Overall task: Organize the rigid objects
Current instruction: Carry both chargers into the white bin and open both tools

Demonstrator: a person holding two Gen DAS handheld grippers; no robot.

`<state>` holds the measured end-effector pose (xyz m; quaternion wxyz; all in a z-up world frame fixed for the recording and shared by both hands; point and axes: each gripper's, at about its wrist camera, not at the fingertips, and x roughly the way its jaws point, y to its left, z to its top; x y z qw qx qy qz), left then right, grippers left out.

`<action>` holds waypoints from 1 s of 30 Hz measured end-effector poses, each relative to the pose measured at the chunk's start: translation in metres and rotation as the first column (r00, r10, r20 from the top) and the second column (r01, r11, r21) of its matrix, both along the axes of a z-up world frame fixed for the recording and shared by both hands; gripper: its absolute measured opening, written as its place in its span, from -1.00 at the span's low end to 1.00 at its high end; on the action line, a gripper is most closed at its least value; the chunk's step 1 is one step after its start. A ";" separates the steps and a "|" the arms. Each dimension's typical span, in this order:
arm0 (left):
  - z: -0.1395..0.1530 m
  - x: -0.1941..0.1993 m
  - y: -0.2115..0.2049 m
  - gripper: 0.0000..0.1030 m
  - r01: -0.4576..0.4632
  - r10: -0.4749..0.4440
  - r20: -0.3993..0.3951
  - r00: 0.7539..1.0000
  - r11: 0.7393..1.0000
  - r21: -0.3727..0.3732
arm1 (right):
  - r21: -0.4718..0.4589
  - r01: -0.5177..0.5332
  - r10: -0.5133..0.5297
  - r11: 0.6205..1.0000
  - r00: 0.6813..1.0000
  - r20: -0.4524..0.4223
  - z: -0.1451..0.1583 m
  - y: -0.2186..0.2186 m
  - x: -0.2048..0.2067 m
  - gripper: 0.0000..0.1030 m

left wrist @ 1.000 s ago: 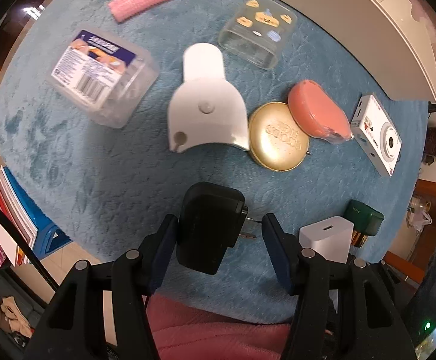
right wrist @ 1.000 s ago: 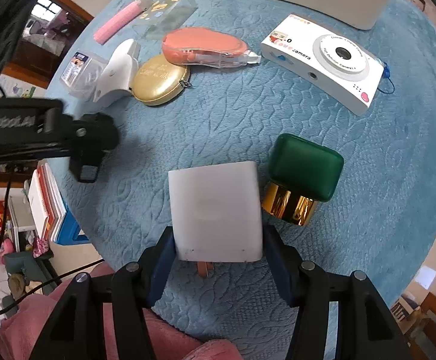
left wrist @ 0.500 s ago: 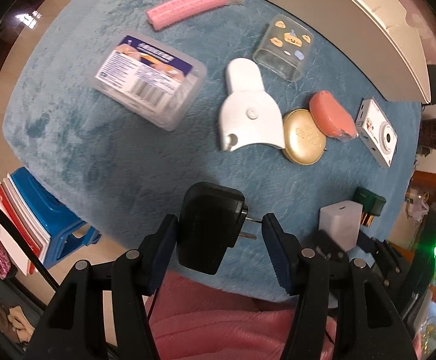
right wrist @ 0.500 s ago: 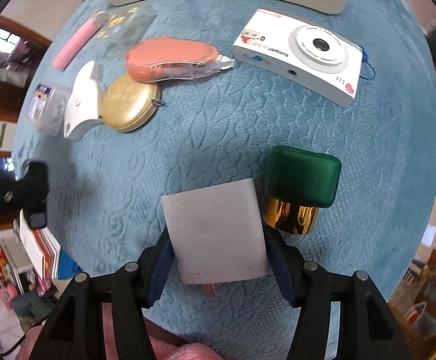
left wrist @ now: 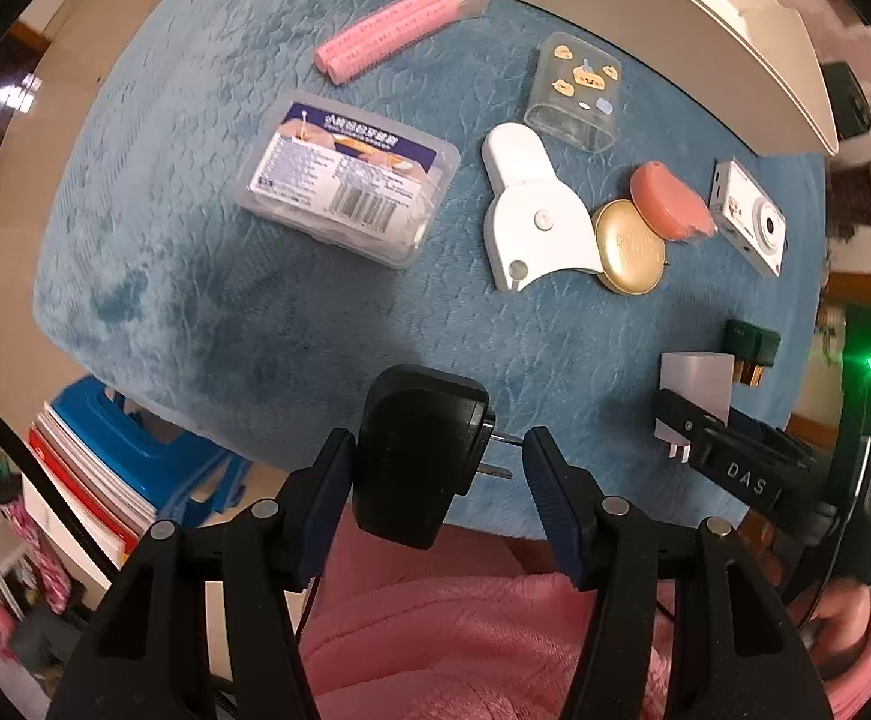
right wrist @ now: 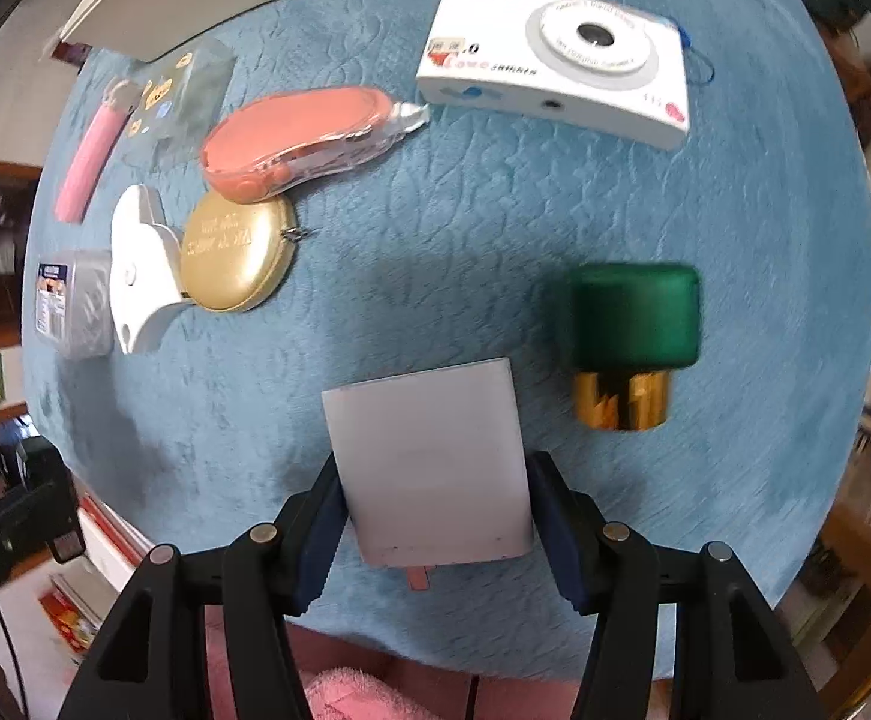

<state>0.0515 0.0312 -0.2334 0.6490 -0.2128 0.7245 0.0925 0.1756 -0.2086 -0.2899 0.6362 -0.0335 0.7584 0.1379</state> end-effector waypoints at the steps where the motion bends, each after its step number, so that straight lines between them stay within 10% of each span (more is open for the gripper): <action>1: 0.004 0.007 0.006 0.19 0.015 -0.015 0.001 1.000 1.000 0.002 | 0.010 0.009 -0.009 1.000 1.000 -0.009 0.000 0.004 -0.001 0.15; 30: 0.102 0.117 0.045 0.19 0.242 -0.289 0.200 0.936 0.943 0.231 | 0.277 0.094 -0.137 0.956 0.981 0.140 0.117 0.097 0.050 0.13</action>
